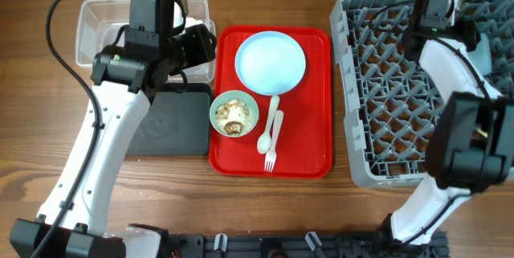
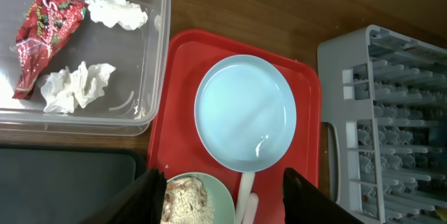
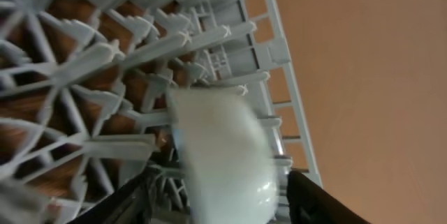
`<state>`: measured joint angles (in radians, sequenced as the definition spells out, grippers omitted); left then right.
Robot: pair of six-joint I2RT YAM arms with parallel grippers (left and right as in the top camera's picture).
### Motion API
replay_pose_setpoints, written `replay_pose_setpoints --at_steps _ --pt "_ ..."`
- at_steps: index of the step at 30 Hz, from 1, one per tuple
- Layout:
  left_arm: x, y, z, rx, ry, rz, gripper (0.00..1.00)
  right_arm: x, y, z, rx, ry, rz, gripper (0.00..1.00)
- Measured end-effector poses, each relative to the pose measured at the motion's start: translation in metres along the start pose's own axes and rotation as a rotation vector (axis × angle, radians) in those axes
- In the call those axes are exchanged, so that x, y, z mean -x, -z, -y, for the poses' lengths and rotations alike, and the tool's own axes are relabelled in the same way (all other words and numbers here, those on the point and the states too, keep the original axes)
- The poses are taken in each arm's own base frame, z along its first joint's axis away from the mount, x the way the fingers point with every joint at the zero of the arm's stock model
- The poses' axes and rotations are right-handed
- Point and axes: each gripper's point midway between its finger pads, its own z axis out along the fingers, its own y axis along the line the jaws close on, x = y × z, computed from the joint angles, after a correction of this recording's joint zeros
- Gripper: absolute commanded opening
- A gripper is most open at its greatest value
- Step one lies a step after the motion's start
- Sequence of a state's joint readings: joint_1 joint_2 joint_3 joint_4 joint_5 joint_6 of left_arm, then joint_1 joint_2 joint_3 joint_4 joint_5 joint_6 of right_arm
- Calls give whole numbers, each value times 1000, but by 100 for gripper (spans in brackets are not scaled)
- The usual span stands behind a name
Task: Sort waste into correct bins and load items into the dishwasher rack
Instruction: 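Place the light-blue bowl upside down in the dish rack with the right gripper, then grasp the green bowl of scraps with the left gripper and lift it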
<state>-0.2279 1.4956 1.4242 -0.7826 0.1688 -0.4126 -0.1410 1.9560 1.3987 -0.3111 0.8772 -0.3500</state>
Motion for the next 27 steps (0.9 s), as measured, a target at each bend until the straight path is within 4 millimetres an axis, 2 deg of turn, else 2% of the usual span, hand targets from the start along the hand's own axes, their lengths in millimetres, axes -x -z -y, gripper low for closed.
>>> replay_pose_setpoints --at_steps 4,6,7,8,10,14,15,16,18,20,23,27 --pt "-4 0 -2 9 -2 -17 64 20 47 19 200 -59 128 77" --pt "-11 0 -9 42 2 -42 69 30 89 15 396 -68 228 76" --pt "-15 1 -14 65 3 -56 69 35 110 6 507 -70 276 74" --pt "-21 2 -22 104 8 -79 70 38 141 -11 665 -64 328 74" --pt "-30 4 -33 162 10 -107 72 39 188 -45 897 -52 365 74" --pt "-41 9 -49 244 12 -148 74 13 263 -105 1204 20 290 72" --pt "-42 10 -51 253 12 -150 74 3 287 -121 1275 56 259 73" --pt "-42 10 -50 249 12 -152 73 -6 300 -132 1300 58 213 74" --pt "-44 8 -43 211 16 -162 73 -17 305 -141 1280 27 122 76" --pt "-46 7 -38 189 14 -172 73 -19 298 -139 1241 -16 84 77" --pt "-59 -6 -25 164 -17 -221 73 -18 275 -128 1171 -121 14 76" --pt "-89 -40 3 137 -100 -313 73 -21 237 -101 1089 -242 -65 79"
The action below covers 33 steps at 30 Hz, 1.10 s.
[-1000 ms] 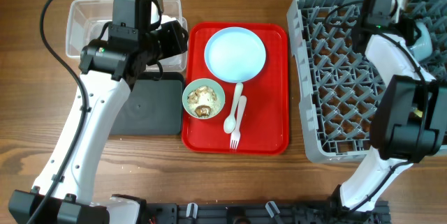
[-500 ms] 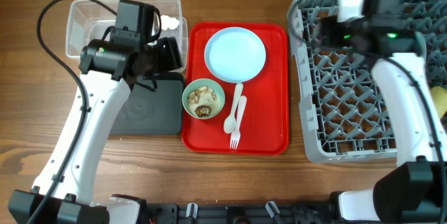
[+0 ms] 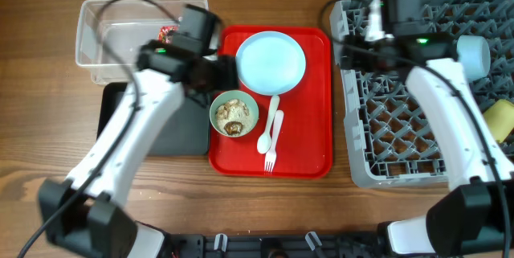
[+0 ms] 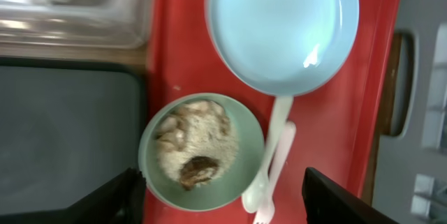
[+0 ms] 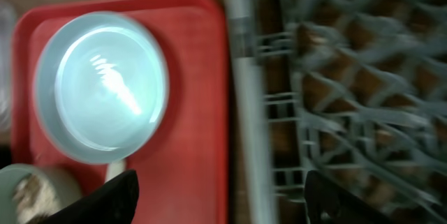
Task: Sort waste into correct bins and load items into the dishwasher rack
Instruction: 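Grasp the green bowl of scraps with the left gripper and lift it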
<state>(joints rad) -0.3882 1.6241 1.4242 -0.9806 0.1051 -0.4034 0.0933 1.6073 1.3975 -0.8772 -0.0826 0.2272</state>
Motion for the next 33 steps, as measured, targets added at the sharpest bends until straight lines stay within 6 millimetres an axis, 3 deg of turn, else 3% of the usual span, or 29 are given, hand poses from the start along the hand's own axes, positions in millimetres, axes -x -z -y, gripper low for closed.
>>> replay_pose_setpoints --at_steps 4,7,11,15,25,30,33 --pt "-20 -39 31 -6 -60 -77 69 -2 21 46 -76 -106 5 80" --pt "-42 -76 49 12 -115 -155 66 -8 24 52 -89 -107 -17 80" --pt "-70 -120 51 61 -142 -255 42 -10 24 52 -90 -89 -27 80" --pt "-78 -140 48 82 -143 -289 4 -10 24 52 -90 -83 -29 80" --pt "-77 -128 45 102 -142 -280 4 -12 24 52 -91 -83 -34 81" --pt "-69 -98 53 66 -145 -238 4 -12 24 52 -91 -65 -35 81" --pt "-66 -67 50 60 -141 -208 4 -13 24 52 -91 -43 -40 81"
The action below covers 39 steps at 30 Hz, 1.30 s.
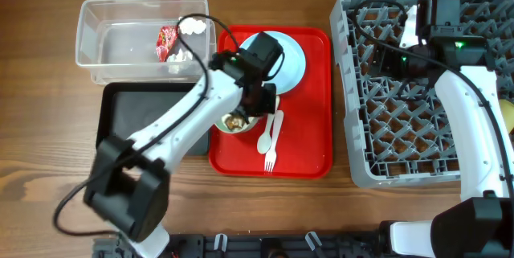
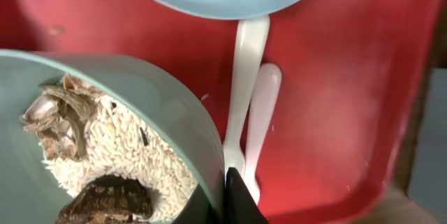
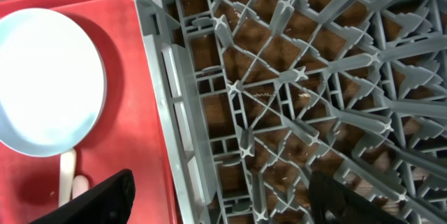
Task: Sort waste into correct bins and load items into the dishwasher rack
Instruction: 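Grasp the green bowl of scraps with the left gripper and lift it, then tip the green bowl over the black tray to empty the scraps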
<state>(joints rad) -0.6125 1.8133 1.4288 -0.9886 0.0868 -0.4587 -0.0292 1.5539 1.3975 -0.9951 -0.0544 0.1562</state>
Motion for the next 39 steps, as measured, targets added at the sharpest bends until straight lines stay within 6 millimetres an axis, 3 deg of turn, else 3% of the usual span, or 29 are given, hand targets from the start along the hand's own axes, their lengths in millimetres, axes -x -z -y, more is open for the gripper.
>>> replay_pose_setpoints --at_steps 2,6,8,11,17,27,33,39 --pt "0 20 -10 -1 23 22 4 -1 0 0 -1 4 -4 81" --pt "8 44 -49 7 112 34 4 -2 0 2 -13 5 -6 81" --pt "14 48 -74 -22 160 16 4 -3 0 3 -14 8 -11 81" --pt "22 53 -97 -116 187 5 4 -5 0 3 -17 8 -18 81" --pt "11 52 -142 -412 216 -15 4 -5 0 3 -18 11 -20 81" --pt "-13 70 -179 -904 290 215 4 -5 0 3 -18 11 -20 81" --pt "-1 105 -196 -1093 378 392 4 -5 0 3 -18 11 -20 81" --pt "7 125 -194 -1209 416 439 4 -5 0 3 -18 11 -20 81"
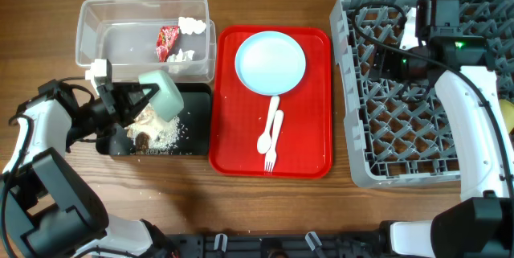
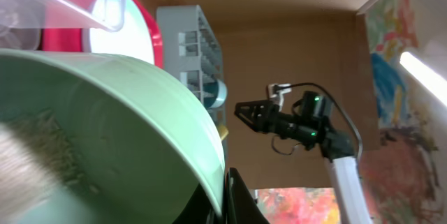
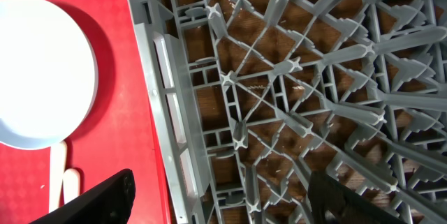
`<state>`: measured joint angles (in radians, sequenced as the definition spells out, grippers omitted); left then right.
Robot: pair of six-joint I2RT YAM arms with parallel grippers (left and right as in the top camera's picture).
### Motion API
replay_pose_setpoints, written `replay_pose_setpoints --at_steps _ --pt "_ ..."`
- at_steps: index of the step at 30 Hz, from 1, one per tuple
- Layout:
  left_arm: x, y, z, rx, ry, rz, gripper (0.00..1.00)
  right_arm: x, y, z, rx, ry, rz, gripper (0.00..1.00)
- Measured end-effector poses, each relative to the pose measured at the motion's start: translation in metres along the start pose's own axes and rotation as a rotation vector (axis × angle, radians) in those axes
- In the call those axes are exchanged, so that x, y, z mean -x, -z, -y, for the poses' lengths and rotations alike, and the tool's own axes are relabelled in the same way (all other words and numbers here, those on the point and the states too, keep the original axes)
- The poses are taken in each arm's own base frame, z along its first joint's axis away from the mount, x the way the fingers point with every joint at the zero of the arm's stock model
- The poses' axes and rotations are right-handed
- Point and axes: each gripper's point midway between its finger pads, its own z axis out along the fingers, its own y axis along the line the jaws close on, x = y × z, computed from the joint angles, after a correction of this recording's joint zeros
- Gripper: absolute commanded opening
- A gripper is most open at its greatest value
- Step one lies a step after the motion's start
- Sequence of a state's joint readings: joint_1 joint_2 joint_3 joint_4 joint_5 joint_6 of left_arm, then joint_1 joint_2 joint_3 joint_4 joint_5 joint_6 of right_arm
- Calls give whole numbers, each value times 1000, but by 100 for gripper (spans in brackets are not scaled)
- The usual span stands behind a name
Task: Sort waste into correct bins and load items into the dishwasher rack
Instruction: 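Tip the green bowl over the black tray to empty the scraps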
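Observation:
My left gripper [image 1: 143,97] is shut on the rim of the green bowl [image 1: 165,96] and holds it tipped on its side over the black tray [image 1: 193,133]. Rice and food scraps [image 1: 152,132] lie spilled on that tray. In the left wrist view the bowl [image 2: 105,133] fills the frame, its rim pinched at the left gripper [image 2: 225,185]. My right gripper [image 3: 223,206] stands open over the left edge of the grey dishwasher rack [image 3: 293,77], nothing between its fingers. On the red tray [image 1: 309,141] remain a pale blue plate [image 1: 271,63], a white spoon [image 1: 269,125] and a fork [image 1: 273,141].
A clear bin [image 1: 120,37] behind the black tray holds a red wrapper [image 1: 166,39] and crumpled tissues [image 1: 190,26]. A pale cup [image 2: 218,93] sits in the rack. A yellow item [image 1: 506,117] lies at the rack's right edge.
The bowl was on the red tray with my left gripper shut on its rim; now it is tipped over the black tray, its food spilled there. The right arm has hardly moved.
My left gripper was open by the clear bin and the right was at a pale cup deep in the rack. Then the left hung open over the bowl and the right was at the rack's left edge. The left shut on the bowl's rim, and now holds it over the black tray.

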<state>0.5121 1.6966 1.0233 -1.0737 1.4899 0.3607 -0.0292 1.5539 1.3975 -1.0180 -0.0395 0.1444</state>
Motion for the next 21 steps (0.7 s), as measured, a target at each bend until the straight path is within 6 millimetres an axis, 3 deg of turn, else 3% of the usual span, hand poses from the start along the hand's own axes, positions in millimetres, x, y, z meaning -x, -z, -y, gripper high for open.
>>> replay_pose_setpoints --at_steps 8,21 --pt "1 0 4 -23 1 7 4 0 0 0 0 0 0 81" --pt "1 0 -12 66 -36 -15 4 0 0 0 0 0 0 81"
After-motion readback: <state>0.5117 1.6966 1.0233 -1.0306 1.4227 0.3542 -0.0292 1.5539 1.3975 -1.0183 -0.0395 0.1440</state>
